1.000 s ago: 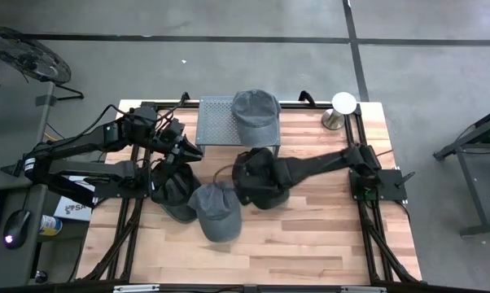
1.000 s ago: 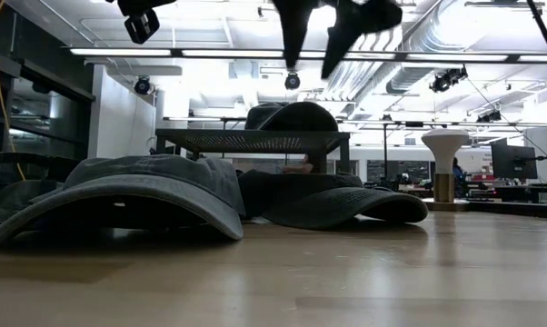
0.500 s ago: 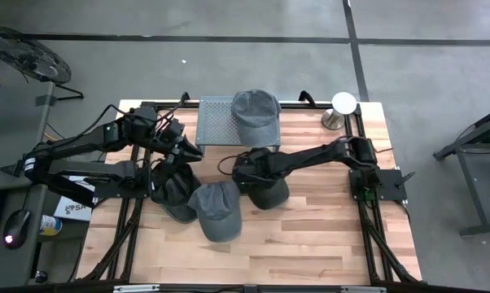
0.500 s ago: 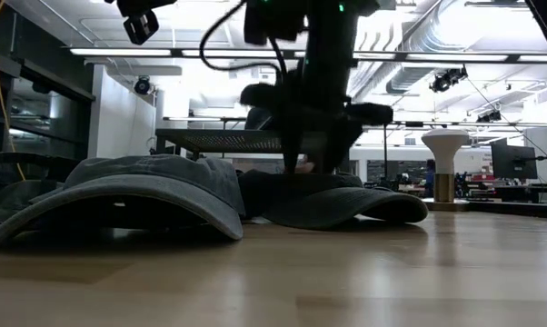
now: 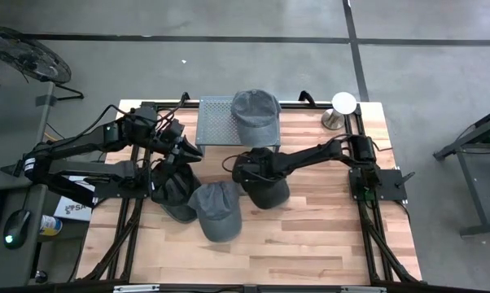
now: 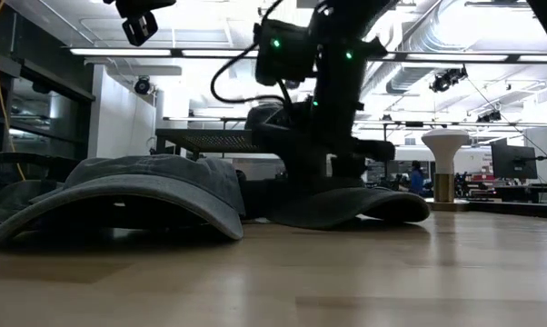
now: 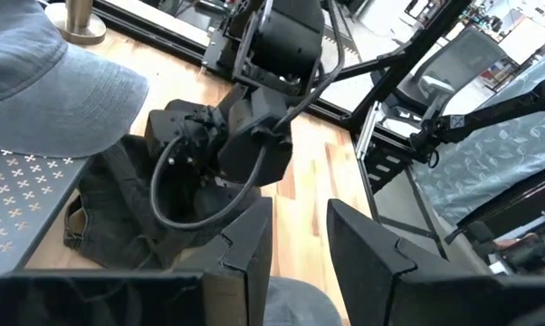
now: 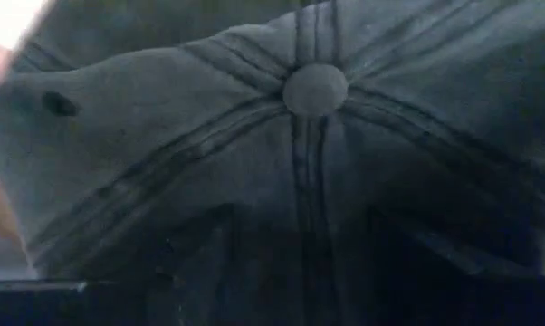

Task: Pick & Place hat
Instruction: Put the right black cap on the shelf

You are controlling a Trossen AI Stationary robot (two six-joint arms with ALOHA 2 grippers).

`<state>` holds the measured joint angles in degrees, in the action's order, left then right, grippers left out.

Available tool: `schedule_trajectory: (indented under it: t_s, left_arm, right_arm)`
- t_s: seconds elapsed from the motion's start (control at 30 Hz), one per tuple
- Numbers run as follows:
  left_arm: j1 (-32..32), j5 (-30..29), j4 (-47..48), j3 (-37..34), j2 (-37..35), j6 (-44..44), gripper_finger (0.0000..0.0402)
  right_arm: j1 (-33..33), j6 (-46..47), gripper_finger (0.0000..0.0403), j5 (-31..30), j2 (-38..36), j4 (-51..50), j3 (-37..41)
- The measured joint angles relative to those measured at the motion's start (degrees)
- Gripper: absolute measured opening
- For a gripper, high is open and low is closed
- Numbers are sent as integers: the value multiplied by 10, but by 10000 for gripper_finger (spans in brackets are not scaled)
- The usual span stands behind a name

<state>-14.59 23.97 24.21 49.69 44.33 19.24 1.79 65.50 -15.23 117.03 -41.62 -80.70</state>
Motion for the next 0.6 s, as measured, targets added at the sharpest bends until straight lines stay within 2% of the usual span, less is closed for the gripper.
schedule_trajectory:
  t_s: [0.27,0.43,0.6]
  left_arm:
    - [0,-2,0,0,0,6,108]
    - [0,-5,0,0,0,6,108]
    - [0,-5,1,0,0,8,108]
  right_arm:
    - [30,30,227,32,-5,39,55]
    - [59,36,180,41,-4,36,56]
    - [83,41,114,47,-3,37,57]
